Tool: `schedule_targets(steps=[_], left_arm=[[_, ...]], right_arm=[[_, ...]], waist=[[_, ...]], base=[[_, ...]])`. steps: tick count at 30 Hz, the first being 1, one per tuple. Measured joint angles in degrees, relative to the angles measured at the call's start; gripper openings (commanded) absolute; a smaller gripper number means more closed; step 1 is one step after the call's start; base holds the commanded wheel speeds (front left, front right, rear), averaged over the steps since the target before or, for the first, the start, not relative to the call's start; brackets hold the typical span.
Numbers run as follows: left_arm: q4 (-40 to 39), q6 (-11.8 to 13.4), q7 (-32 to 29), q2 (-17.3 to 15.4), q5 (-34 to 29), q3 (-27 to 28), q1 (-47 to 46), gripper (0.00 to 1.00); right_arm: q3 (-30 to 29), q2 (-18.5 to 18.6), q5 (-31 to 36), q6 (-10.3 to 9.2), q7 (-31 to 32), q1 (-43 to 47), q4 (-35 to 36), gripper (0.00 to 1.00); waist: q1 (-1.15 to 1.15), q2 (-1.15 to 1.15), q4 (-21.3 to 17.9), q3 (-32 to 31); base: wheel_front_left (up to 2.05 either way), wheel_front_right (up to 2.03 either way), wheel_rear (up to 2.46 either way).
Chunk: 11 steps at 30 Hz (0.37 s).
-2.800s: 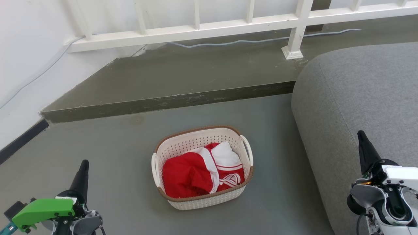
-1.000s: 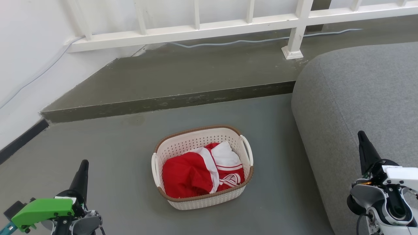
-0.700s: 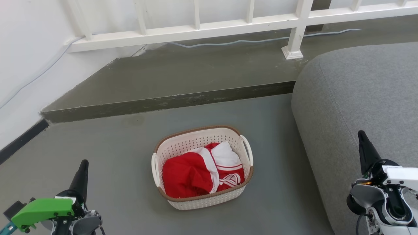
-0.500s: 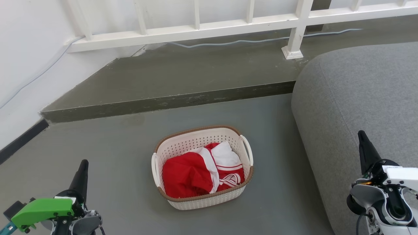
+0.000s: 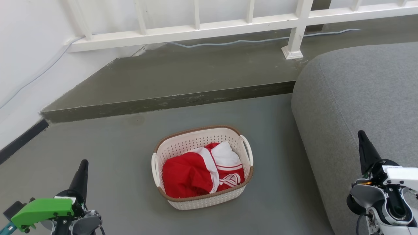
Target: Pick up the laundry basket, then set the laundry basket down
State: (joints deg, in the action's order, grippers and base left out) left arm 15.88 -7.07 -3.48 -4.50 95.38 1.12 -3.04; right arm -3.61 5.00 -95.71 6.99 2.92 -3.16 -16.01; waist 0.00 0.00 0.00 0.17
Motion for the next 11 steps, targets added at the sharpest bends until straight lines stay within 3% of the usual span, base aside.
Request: schedule_targets(steps=[11], left_arm=[[-0.02,0.0,0.0,0.09,-0.01,0.07,0.0,0.0]], right_arm=[[-0.04,-0.02,0.01,0.0,0.16,0.0,0.01,0.0]], waist=[[0.0,0.0,0.0,0.0]], base=[[0.0,0.0,0.0]])
